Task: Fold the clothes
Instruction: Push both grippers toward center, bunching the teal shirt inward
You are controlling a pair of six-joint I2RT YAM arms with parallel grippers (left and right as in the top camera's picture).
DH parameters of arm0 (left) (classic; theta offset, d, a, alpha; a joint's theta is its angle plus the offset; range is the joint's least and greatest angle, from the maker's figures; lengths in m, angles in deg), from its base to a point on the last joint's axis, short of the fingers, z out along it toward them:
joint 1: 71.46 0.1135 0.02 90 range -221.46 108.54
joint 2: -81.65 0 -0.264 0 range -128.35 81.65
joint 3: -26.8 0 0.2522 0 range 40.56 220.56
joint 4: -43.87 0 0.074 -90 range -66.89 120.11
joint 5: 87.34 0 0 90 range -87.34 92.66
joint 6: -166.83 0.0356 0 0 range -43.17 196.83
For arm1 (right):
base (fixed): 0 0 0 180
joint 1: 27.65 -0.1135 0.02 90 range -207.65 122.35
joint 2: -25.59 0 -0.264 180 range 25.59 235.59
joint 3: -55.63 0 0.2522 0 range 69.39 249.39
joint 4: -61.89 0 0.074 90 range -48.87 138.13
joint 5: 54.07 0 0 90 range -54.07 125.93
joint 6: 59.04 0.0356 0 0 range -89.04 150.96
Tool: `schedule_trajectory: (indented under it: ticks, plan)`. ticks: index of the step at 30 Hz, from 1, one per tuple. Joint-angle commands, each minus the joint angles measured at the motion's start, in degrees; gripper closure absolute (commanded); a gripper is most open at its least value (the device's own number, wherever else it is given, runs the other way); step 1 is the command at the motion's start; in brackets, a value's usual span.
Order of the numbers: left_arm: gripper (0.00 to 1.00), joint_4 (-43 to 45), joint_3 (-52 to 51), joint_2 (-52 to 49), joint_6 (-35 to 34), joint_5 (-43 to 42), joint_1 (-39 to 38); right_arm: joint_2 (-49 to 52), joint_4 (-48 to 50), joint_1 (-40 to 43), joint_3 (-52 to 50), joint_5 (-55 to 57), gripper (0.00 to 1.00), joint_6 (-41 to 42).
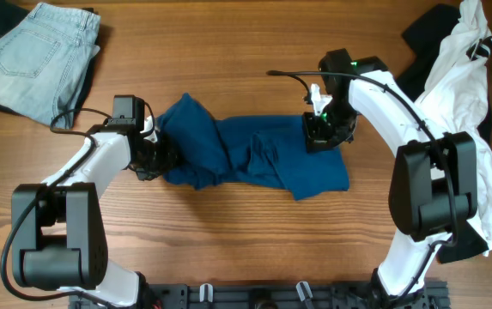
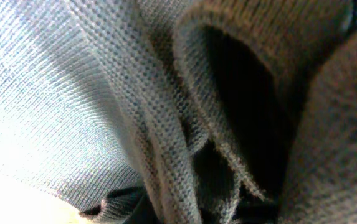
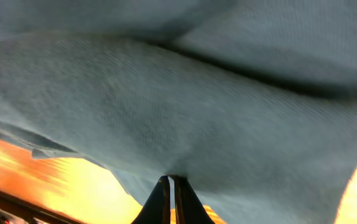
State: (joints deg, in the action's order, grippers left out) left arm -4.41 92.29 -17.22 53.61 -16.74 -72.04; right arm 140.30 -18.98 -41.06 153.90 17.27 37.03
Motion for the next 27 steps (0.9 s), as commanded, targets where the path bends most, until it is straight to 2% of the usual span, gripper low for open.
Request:
schedule_trajectory:
  ticks: [1, 7, 13, 18, 27]
  plan:
    - [0.96, -1.55, -1.77, -1.4, 0.48, 3.34, 0.44, 4.9, -0.07, -0.22, -0.15, -3.58, 0.96, -1.99]
    - [0.96, -1.18, -1.7, -1.4, 0.48, 2.03, 0.44, 10.71, -0.59, -0.24, -0.17, -6.56, 0.96, -3.06]
    - [0.96, -1.07, -0.35, 0.39, 0.5, 2.36, 0.44, 11.63, -0.22, -0.22, -0.17, -6.73, 0.96, -2.97]
    - [0.96, -1.6, 0.66, 5.73, 0.46, 2.54, 0.42, 11.65, -0.17, -0.17, -0.17, -6.73, 0.96, -2.95]
    - [0.96, -7.69, 2.25, 18.43, 0.46, 2.54, 0.42, 11.63, -0.17, -0.15, -0.17, -6.73, 0.96, -2.89]
